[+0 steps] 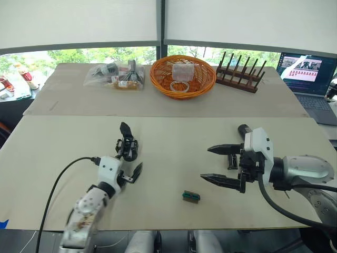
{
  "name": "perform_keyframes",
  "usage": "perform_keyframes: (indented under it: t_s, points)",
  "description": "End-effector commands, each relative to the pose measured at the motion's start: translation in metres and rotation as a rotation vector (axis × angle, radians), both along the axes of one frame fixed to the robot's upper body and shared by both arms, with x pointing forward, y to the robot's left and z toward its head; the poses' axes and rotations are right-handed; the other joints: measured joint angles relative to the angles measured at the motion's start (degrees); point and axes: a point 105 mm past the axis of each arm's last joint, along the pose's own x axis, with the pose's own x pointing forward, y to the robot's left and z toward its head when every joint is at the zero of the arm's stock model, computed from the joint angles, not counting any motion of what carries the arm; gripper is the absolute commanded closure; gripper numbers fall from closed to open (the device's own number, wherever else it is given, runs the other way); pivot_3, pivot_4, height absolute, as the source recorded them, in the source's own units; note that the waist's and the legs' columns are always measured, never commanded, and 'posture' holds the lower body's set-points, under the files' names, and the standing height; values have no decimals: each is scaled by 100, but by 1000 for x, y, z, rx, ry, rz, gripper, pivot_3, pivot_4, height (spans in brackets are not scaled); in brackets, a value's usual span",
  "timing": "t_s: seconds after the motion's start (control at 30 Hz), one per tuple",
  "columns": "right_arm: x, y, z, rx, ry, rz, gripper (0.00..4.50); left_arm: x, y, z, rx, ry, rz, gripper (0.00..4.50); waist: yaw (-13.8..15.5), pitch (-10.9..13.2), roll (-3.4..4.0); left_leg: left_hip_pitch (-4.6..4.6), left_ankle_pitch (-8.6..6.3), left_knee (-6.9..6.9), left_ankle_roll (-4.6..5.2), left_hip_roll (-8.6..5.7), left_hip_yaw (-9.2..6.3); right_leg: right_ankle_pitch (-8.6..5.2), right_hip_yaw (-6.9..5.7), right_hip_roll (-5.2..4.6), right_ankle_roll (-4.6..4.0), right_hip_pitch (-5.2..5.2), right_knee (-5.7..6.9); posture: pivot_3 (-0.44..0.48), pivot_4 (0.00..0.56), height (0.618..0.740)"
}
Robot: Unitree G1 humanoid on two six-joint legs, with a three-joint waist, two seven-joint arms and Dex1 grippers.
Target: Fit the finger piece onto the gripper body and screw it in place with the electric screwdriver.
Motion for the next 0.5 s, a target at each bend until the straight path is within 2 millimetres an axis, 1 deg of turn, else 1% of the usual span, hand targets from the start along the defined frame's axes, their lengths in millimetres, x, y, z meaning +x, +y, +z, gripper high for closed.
perform_keyframes:
  t_s: [0.03, 0.13, 0.2, 0.3, 0.4, 0.5]
  points:
    - [0, 5, 7, 4, -58, 30, 0, 2, 8, -10, 76, 55, -180, 26, 3, -1, 4, 2, 2, 1, -3, 0, 0, 0, -1, 1, -1, 2, 0, 0, 150, 740]
    - [0, 7, 7, 4, -64, 35, 0, 12, 18, -9, 115, 68, -249, 26, 9, -5, 10, 15, 5, 1, -5, 0, 2, 0, -27, 4, -1, 3, -1, 0, 150, 740]
    - [0, 7, 8, 4, -67, 34, 0, 17, 20, -9, 117, 77, -305, 26, 17, -6, 12, 19, 5, 1, -3, 0, 5, 4, -31, 4, 6, 7, -2, 0, 150, 740]
    - [-1, 6, 8, 2, -66, 26, 0, 26, 22, -11, 155, 67, -331, 26, 20, -7, 14, 18, 5, 1, -3, 0, 5, 20, -33, 4, 33, 12, -2, 0, 150, 740]
    - [-4, 4, 7, -6, -64, 24, 0, 36, 23, -4, 91, 71, -318, 26, 21, -7, 14, 18, 6, 1, -4, 0, 5, 22, -32, -1, 32, 17, 0, 0, 150, 740]
    - [-3, 2, 10, -8, -68, 20, 0, 38, 23, 7, 26, 78, -340, 26, 6, -7, 14, 17, 6, 1, -5, 0, 5, 22, -24, -7, 32, 16, 2, 0, 150, 740]
